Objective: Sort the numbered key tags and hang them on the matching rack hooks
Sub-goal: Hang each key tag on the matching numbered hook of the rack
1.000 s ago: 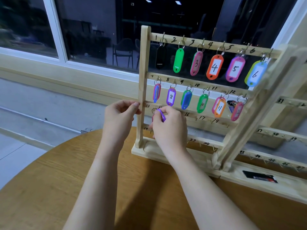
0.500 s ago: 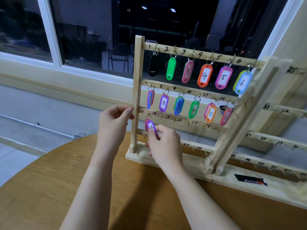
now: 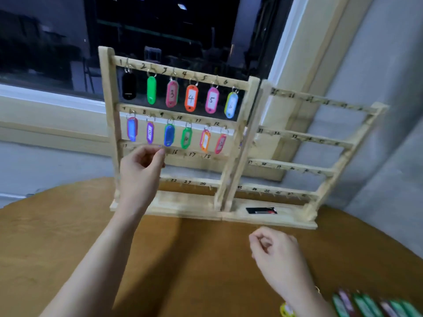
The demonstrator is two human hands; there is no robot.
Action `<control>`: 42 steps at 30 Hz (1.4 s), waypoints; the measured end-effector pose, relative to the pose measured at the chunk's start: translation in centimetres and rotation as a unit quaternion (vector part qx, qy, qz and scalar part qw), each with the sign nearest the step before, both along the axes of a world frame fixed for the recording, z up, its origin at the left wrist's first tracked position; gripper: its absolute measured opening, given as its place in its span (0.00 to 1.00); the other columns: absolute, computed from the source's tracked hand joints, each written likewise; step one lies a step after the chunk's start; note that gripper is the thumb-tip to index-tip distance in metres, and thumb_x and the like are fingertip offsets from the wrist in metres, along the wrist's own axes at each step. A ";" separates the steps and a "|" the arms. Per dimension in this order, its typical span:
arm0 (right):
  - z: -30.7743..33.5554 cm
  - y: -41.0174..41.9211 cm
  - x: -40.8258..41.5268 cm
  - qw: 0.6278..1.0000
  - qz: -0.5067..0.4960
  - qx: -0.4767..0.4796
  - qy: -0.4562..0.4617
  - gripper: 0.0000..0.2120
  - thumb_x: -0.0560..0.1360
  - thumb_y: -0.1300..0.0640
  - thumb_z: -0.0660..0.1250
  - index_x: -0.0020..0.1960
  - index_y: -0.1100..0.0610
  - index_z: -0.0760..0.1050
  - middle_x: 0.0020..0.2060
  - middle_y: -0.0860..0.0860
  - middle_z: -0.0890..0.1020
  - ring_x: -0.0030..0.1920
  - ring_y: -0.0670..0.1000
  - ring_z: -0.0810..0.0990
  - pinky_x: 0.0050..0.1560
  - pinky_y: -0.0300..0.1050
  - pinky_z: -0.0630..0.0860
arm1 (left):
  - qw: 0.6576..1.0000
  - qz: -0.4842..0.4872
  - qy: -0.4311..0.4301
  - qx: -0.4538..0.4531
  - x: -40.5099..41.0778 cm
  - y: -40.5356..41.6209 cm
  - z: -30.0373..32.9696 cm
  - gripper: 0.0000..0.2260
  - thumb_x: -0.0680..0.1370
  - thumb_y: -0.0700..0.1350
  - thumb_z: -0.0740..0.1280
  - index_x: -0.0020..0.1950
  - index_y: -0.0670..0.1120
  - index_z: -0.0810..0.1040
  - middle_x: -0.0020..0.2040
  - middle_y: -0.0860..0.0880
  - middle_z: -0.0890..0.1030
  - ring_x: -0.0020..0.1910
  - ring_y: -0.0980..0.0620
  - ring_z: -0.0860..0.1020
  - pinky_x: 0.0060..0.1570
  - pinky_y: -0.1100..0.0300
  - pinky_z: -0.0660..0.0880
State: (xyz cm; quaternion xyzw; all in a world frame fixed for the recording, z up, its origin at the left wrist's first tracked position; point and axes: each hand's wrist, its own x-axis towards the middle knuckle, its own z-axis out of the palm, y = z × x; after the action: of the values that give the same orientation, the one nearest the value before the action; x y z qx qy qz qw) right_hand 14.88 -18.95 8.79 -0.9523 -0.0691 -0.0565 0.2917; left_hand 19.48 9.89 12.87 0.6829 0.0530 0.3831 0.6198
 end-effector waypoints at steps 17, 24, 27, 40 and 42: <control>-5.4 -13.7 -8.3 0.990 -0.122 0.026 0.059 0.12 0.77 0.55 0.67 0.36 0.53 0.78 0.28 0.49 0.80 0.29 0.51 0.77 0.32 0.48 0.74 | 0.771 -0.385 0.252 0.441 -5.9 -23.2 -10.3 0.08 0.76 0.55 0.72 0.48 0.51 0.83 0.43 0.54 0.84 0.42 0.54 0.80 0.45 0.58 0.76; -5.0 -13.0 -8.6 0.990 -0.123 0.024 0.066 0.12 0.78 0.54 0.67 0.36 0.53 0.76 0.24 0.49 0.76 0.25 0.49 0.72 0.27 0.42 0.64 | 0.761 -0.372 0.322 0.424 -5.1 -24.1 -10.4 0.04 0.74 0.51 0.76 0.43 0.53 0.82 0.41 0.54 0.81 0.42 0.53 0.79 0.38 0.67 0.70; -5.0 -12.7 -8.6 0.990 -0.122 0.011 0.068 0.13 0.78 0.52 0.66 0.35 0.50 0.75 0.24 0.49 0.75 0.25 0.48 0.73 0.28 0.45 0.68 | 0.760 -0.377 0.322 0.419 -5.1 -23.6 -10.2 0.02 0.76 0.49 0.74 0.46 0.51 0.84 0.41 0.55 0.81 0.40 0.57 0.77 0.34 0.73 0.67; -5.0 -11.7 -9.6 0.988 -0.126 -0.042 0.080 0.09 0.80 0.52 0.68 0.42 0.49 0.81 0.32 0.44 0.82 0.32 0.44 0.80 0.28 0.35 0.71 | 0.742 -0.345 0.355 0.452 -5.8 -23.1 -9.7 0.05 0.77 0.51 0.73 0.44 0.51 0.83 0.42 0.53 0.82 0.40 0.57 0.78 0.36 0.67 0.71; -5.0 -11.5 -9.7 0.988 -0.125 -0.048 0.081 0.08 0.80 0.52 0.68 0.43 0.49 0.82 0.33 0.44 0.82 0.33 0.43 0.80 0.29 0.35 0.74 | 0.735 -0.341 0.362 0.461 -5.9 -22.6 -9.7 0.06 0.78 0.51 0.72 0.46 0.50 0.83 0.44 0.52 0.82 0.41 0.56 0.78 0.39 0.65 0.72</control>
State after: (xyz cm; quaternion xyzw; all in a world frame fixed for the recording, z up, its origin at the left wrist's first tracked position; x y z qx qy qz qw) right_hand 5.20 -30.49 3.79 -0.9677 0.0720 -0.0117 0.2412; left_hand 13.55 -12.67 3.19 0.9442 -0.1460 -0.1527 0.2525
